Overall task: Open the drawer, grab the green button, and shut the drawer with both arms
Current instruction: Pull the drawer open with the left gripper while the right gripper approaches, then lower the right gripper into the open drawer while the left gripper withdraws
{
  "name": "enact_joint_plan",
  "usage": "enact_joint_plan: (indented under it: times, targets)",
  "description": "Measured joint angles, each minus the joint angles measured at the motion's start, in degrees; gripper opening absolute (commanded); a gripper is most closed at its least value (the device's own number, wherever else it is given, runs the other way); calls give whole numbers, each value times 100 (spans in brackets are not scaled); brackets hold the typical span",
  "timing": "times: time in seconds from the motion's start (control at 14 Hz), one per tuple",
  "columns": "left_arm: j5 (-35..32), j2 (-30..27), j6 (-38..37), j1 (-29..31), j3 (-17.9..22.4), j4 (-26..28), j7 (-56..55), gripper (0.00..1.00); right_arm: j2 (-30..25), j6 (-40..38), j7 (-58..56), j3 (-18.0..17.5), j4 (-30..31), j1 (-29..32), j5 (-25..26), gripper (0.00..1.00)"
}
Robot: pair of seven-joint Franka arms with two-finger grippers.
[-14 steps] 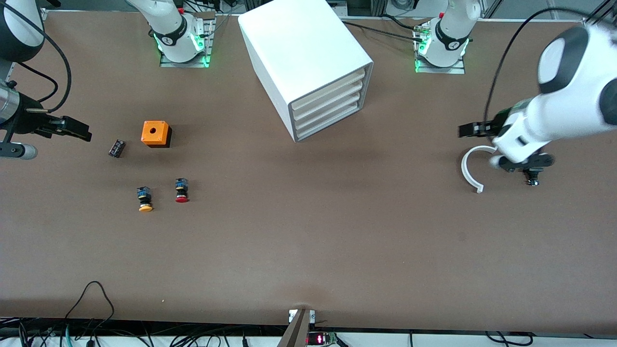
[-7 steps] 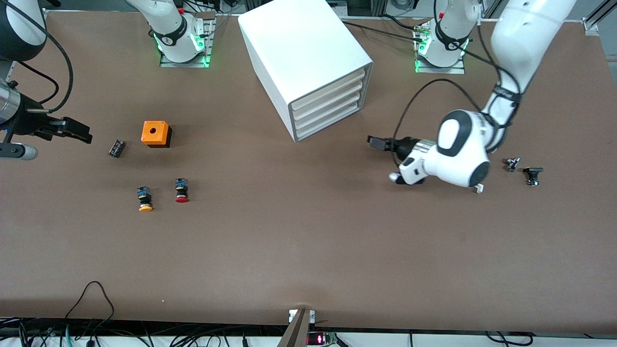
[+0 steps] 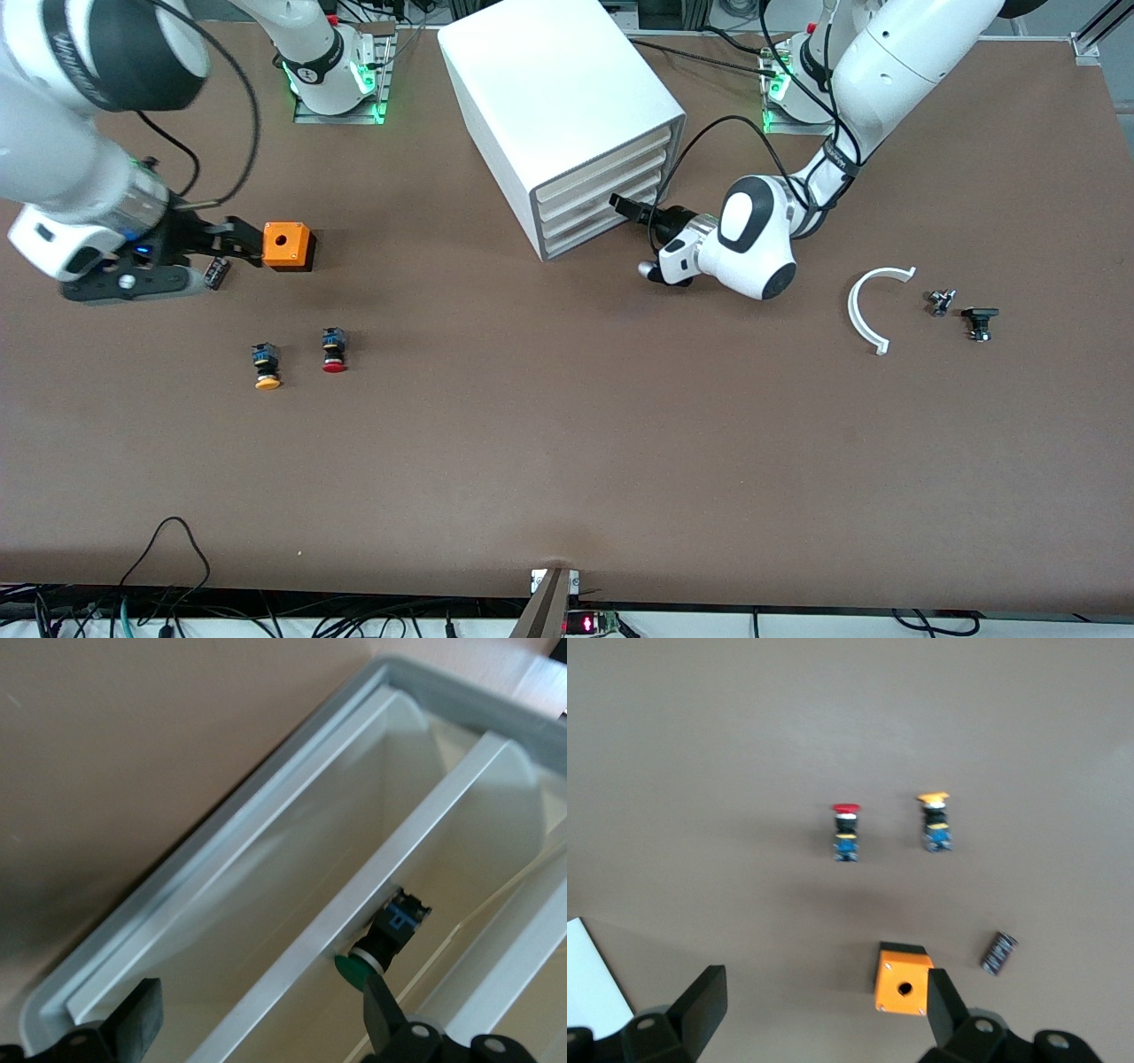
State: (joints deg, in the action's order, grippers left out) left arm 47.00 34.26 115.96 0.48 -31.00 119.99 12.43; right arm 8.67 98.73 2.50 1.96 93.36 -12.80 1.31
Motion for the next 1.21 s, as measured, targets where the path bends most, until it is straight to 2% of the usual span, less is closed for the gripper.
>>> enact_joint_plan:
  times: [0.14,0.21,0.43,0.5,0.57,0.64,0.93,1.21]
  targets:
    - [0,-3,19,-5,-16,102,18,86,213,224,-2,-4,-4,-162,0,100]
    - [0,-3,107,-4,-25,171,35,77,327,338,-6,-7,-11,-262,-1,100]
    - [0,-3,492,-10,-210,395,62,61,681,484,-2,-18,-243,-708,-1,100]
    - [2,-5,546,-11,-267,427,62,45,769,486,-2,-20,-370,-831,-1,100]
    - [32,-14,554,-6,-286,424,62,16,825,486,-2,-21,-480,-950,-1,100]
    - [73,-32,535,11,-303,410,66,0,856,486,-2,-25,-556,-1075,-1,100]
    - [165,-99,536,163,-293,379,159,0,979,485,-2,-182,-836,-1457,-1,100]
    - [-5,-262,485,694,355,-70,422,0,1330,488,-14,-380,-1197,-1471,-241,100]
